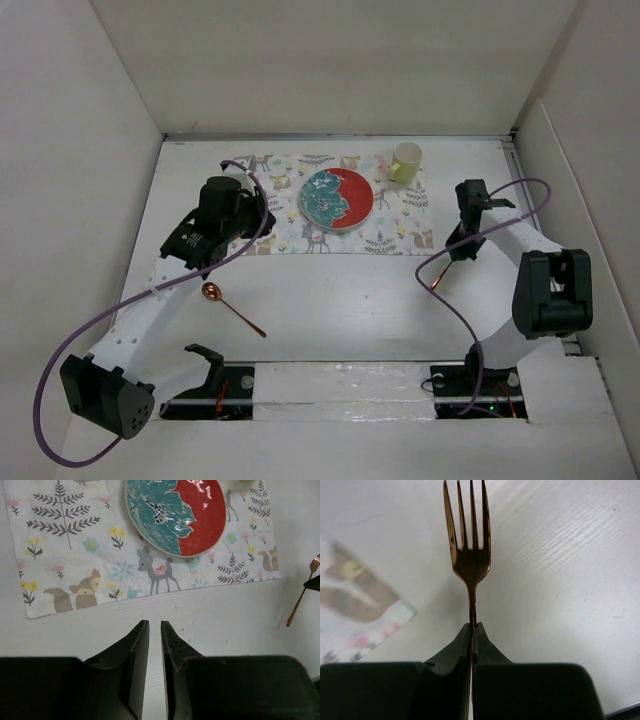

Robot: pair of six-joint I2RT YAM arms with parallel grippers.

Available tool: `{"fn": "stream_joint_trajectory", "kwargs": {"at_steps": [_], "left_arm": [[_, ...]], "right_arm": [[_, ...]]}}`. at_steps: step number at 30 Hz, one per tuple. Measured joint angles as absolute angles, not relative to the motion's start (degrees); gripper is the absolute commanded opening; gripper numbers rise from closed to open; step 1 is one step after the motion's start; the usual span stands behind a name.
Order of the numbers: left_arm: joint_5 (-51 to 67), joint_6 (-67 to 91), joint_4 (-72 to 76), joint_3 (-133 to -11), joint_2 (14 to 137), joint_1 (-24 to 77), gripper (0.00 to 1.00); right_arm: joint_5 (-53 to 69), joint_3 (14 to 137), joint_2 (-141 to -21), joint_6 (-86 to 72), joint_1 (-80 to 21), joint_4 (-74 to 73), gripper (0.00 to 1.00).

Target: Set the dinner table for one person

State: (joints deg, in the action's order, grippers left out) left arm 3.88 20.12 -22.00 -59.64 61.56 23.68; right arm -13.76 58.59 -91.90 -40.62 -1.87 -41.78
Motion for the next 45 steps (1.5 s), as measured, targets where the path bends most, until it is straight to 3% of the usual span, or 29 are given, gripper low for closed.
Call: {"fn": "stream_joint_trajectory", "kwargs": {"at_steps": [9,16,22,45], "left_arm": [[1.3,20.3,-27.2,-64.5,60.0,23.7,0.14],[-1.2,26.1,-29.6,-68.2,54.3,23.7,0.14],[-1.2,30.1,-33.3,-68.2,50.5,23.7,0.14],[-0.5,32.5,-40.2,-65.6,47.4,23.7,0.14]], "right_arm": [[-10.2,87.3,-90.6,-39.0,-19.8,-49.8,0.0],[-7.0,119.8,-112.6,-38.3,-33.2,-53.9,0.0],[-4.8,147.6,-135.3,-37.7,-38.4,-57.9,0.0],[-1.4,152.2,-155.1,-37.7,-41.7,-45.0,0.0]]}}
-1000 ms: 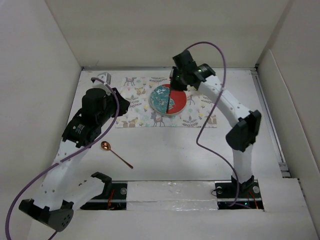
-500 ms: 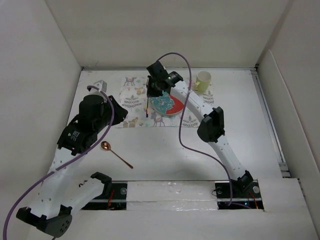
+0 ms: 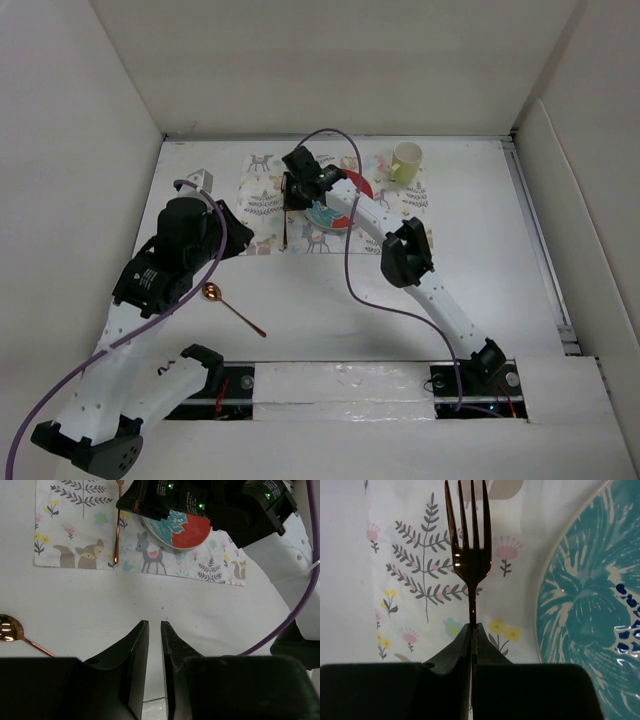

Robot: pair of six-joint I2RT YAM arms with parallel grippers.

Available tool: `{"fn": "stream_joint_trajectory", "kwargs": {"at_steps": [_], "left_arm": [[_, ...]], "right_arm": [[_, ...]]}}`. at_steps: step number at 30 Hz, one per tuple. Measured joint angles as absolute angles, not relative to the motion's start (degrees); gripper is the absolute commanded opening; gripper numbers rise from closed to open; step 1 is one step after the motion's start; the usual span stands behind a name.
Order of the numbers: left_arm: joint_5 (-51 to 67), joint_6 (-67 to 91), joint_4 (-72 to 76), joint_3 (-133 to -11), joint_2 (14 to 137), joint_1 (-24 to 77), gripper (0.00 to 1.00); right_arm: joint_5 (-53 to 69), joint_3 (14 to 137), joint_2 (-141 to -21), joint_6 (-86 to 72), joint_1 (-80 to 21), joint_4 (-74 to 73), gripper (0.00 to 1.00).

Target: Set the dinner table for one person

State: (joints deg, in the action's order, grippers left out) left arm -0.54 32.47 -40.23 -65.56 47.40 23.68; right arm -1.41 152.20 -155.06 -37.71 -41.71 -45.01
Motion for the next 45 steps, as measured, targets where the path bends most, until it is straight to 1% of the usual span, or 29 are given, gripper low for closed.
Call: {"fn": "stream_joint_trajectory", "kwargs": {"at_steps": [3,4,6,7,10,14,17,18,19,20,21,24,27,29,30,31,33,35,37,41,45], "left_arm": [[-0.5,32.4,-40.4,-64.9,47.4,23.7,0.14],[-0.5,32.4,-40.5,-64.7,47.4,23.7,0.14],[-0.6,32.4,-40.6,-64.3,47.4,23.7,0.14],[-0.6,32.4,-40.6,-64.2,47.4,23.7,0.14],[-0.7,32.2,-40.5,-64.0,47.3,23.7,0.14],[-1.1,31.9,-40.6,-63.8,47.1,23.7,0.14],[-1.9,31.6,-40.5,-63.8,47.2,23.7,0.14],[-2.2,31.5,-40.5,-63.8,47.4,23.7,0.14],[-2.5,31.3,-40.7,-64.1,47.7,23.7,0.14],[-3.0,31.1,-41.0,-64.7,48.1,23.7,0.12],[-3.5,30.9,-41.1,-65.5,48.7,23.7,0.0],[-5.4,30.2,-41.6,-69.6,50.1,23.7,0.0],[-7.2,29.8,-42.5,-75.0,50.8,23.7,0.0],[-8.1,29.8,-43.4,-78.8,51.1,23.7,0.0],[-8.4,29.8,-43.9,-80.8,51.3,23.7,0.11],[-8.9,29.7,-44.6,-82.7,51.4,23.7,0.16],[-9.7,29.9,-45.8,-86.4,51.7,23.7,0.27],[-10.6,29.9,-47.5,-89.8,52.2,23.7,0.3],[-11.5,29.8,-49.0,-92.9,52.8,23.7,0.31],[-13.7,29.6,-51.2,-97.4,53.6,23.7,0.31],[-14.2,29.7,-52.5,-97.8,53.6,23.7,0.32]], "right_arm": [[-1.1,152.2,-156.2,-37.9,-41.6,-43.9,0.0],[-1.0,152.2,-156.6,-37.9,-41.6,-43.4,0.06],[-0.9,152.2,-157.1,-38.1,-41.6,-42.7,0.13],[-0.8,152.2,-157.3,-38.2,-41.6,-42.7,0.2],[-0.8,152.2,-157.5,-38.3,-41.6,-42.4,0.31],[-0.1,152.2,-157.4,-38.4,-41.6,-41.5,0.38],[-0.1,150.9,-156.1,-38.4,-41.6,-41.2,0.41],[-0.1,148.9,-154.5,-38.4,-41.6,-41.0,0.4],[-0.1,147.2,-152.6,-38.3,-41.6,-41.0,0.22],[0.0,145.0,-150.5,-38.0,-41.6,-40.6,0.11],[0.1,141.7,-147.4,-38.0,-41.7,-39.3,0.01],[0.1,127.1,-134.2,-37.2,-42.5,-35.1,0.0],[-0.2,115.0,-121.8,-35.6,-46.2,-30.3,0.0],[-0.5,108.8,-116.8,-34.9,-50.5,-25.6,0.2],[-0.8,106.0,-115.2,-34.5,-53.1,-23.7,0.3],[-0.7,103.6,-114.5,-34.2,-55.9,-22.1,0.4],[-0.4,100.6,-115.4,-33.5,-60.8,-20.4,0.45],[-0.3,99.7,-118.4,-32.5,-65.0,-20.4,0.49],[-0.4,99.8,-121.9,-30.8,-67.8,-20.6,0.53],[-3.0,103.0,-128.8,-27.5,-70.8,-23.2,0.54],[-5.7,107.7,-132.7,-24.8,-71.7,-24.8,0.54]]}}
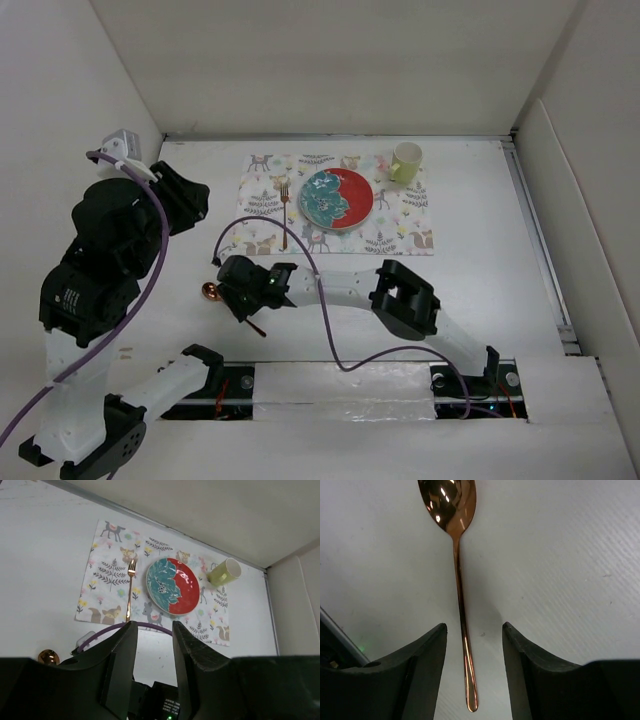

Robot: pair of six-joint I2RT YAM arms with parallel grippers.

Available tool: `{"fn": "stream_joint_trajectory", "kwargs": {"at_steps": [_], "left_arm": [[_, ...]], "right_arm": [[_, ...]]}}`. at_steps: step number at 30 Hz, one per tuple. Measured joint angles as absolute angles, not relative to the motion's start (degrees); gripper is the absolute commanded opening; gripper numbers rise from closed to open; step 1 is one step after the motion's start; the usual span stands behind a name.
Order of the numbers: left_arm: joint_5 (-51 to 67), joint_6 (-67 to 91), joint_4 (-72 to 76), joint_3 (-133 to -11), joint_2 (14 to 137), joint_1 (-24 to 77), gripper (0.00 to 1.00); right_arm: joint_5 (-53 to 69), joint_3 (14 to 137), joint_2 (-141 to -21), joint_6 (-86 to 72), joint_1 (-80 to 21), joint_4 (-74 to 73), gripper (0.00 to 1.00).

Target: Set the dinner table for one person

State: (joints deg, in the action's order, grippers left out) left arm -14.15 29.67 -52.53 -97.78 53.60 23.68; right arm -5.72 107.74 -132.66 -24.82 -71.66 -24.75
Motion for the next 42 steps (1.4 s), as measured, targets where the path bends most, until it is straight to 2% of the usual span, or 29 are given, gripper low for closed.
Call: {"fn": "stream_joint_trajectory", "kwargs": {"at_steps": [11,14,15,16,18,24,30,37,42], "left_arm": [[-14.8,29.9,-53.9,-96.3,53.7,23.7,0.31],[-15.1,29.9,-53.9,-95.8,53.7,23.7,0.31],[-15.1,29.8,-53.8,-95.5,53.7,23.7,0.31],[-15.1,29.8,-53.8,-95.2,53.6,23.7,0.31],[-15.2,29.8,-53.6,-94.4,53.5,23.7,0.31],[-15.2,29.6,-52.5,-92.2,53.4,23.7,0.31],[-13.9,29.6,-49.5,-89.7,53.6,23.7,0.3],[-9.2,29.7,-40.6,-81.7,55.5,23.7,0.29],[-5.9,29.7,-33.6,-73.6,59.6,23.7,0.29]], "right_arm": [[-13.3,113.8,-137.9,-19.3,-75.2,-24.8,0.52],[-15.5,114.4,-138.4,-18.7,-76.6,-24.4,0.36],[-16.3,114.4,-138.5,-18.8,-76.9,-24.4,0.22],[-17.1,114.4,-138.5,-18.8,-77.2,-24.4,0.12],[-18.9,114.4,-138.7,-19.4,-77.6,-24.3,0.0],[-22.9,113.6,-138.3,-22.5,-77.3,-24.4,0.0],[-22.2,101.1,-127.5,-26.7,-72.2,-25.8,0.0],[-21.8,87.4,-106.8,-29.2,-53.4,-24.0,0.0],[-22.1,83.5,-102.4,-28.3,-38.6,-22.4,0.0]]}}
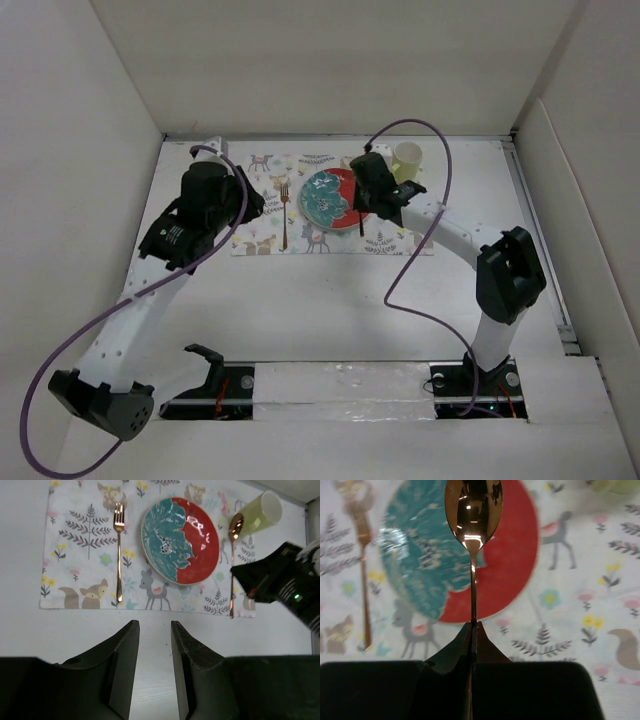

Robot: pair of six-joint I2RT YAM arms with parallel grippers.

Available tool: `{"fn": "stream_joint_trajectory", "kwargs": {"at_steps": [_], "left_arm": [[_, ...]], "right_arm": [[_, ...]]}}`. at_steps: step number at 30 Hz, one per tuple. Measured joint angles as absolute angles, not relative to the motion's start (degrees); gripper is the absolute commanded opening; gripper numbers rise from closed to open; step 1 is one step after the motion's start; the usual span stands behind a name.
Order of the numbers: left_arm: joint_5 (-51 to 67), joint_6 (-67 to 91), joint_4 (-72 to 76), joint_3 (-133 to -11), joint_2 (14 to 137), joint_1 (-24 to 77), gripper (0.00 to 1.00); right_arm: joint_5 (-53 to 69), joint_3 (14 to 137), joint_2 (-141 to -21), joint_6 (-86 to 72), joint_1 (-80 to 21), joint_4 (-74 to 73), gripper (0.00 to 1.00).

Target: Set the dinner table for one person

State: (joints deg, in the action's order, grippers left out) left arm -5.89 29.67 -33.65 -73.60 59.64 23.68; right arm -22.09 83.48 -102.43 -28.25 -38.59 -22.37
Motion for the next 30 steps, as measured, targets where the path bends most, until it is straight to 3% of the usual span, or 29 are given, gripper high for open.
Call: {"fn": "stream_joint_trajectory", "kwargs": {"at_steps": [11,26,28,30], "left_arm": [[-1.9,28.6,-24.1,-69.7,66.8,23.8,0.29],[-0.8,26.4,-20.4,-69.7,71.4,23.8,0.29],[-0.7,26.0,-20.4,-69.7,71.8,23.8,0.29],[-0.7,25.8,-20.3,-69.7,72.0,23.8,0.29]], "right_arm": [[-16.7,86.3,-114.1,-24.7,-23.4,-23.1,0.0],[-14.7,90.1,-121.7,-23.6,-22.5,-24.3,0.0],[-14.9,91.6,-122.4,-23.6,-22.5,-25.5,0.05],[-15.2,92.2,-122.7,-23.7,-22.5,-25.7,0.19]]}}
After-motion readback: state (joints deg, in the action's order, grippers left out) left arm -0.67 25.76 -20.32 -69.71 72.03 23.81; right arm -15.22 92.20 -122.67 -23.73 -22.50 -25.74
